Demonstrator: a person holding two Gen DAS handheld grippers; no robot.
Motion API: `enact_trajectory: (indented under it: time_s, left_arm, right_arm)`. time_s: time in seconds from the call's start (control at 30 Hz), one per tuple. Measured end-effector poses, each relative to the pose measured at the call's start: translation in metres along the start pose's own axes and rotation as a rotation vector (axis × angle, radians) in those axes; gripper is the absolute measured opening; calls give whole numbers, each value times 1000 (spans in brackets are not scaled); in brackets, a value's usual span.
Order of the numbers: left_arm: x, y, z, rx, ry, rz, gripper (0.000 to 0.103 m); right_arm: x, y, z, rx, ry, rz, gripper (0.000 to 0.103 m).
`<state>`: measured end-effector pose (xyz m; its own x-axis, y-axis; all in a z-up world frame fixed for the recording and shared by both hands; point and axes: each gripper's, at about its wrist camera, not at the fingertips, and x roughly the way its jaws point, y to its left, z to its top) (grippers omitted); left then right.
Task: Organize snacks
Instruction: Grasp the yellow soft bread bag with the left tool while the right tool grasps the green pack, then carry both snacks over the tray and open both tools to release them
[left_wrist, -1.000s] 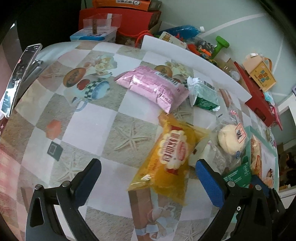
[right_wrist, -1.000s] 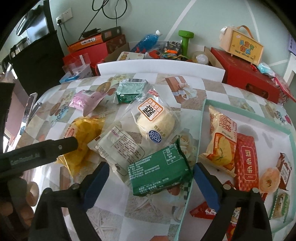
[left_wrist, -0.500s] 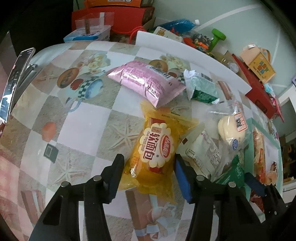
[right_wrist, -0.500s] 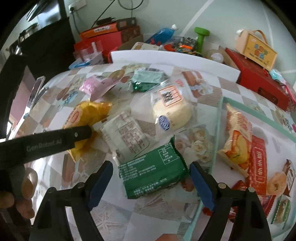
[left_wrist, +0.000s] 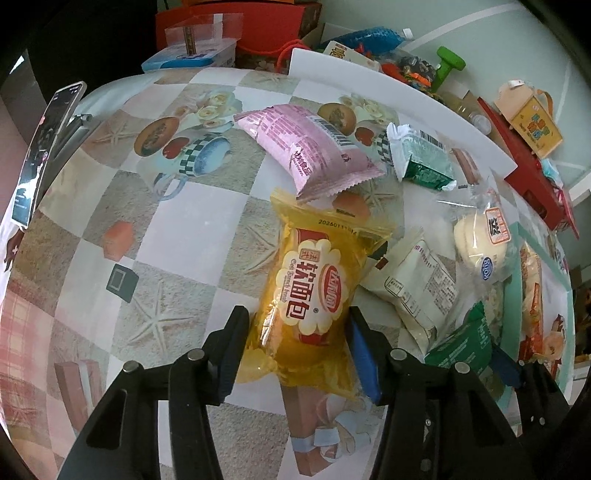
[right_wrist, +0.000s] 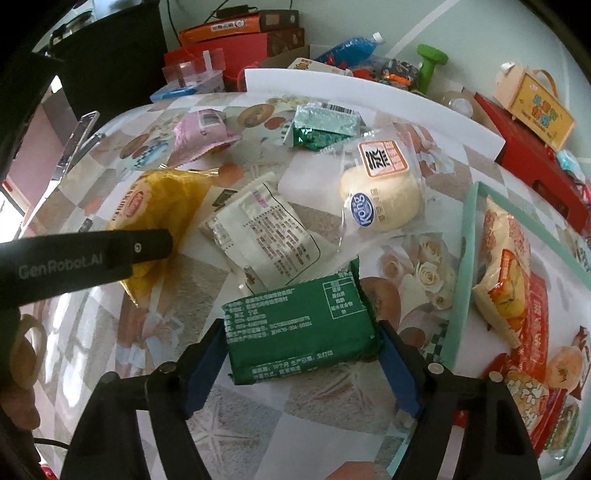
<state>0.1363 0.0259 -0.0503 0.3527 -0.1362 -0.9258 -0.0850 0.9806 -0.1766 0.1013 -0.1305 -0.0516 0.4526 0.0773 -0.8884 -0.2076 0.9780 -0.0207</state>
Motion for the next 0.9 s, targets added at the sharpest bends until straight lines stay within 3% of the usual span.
enact_trajectory:
  time_s: [0.43,0.63,0.9]
  left_arm:
    - [15,-22,4,58,-18,64,55]
    - [9,-27,3,63,-21,61,48]
    - [-20,-39,1,91,-78,31,43]
  right_arm:
    - [0,-3,0,14,-10,-10,76]
    - [-2,-1,1,13,-14,-17,72]
    - [-35,-10,8,55,-112,-34,72]
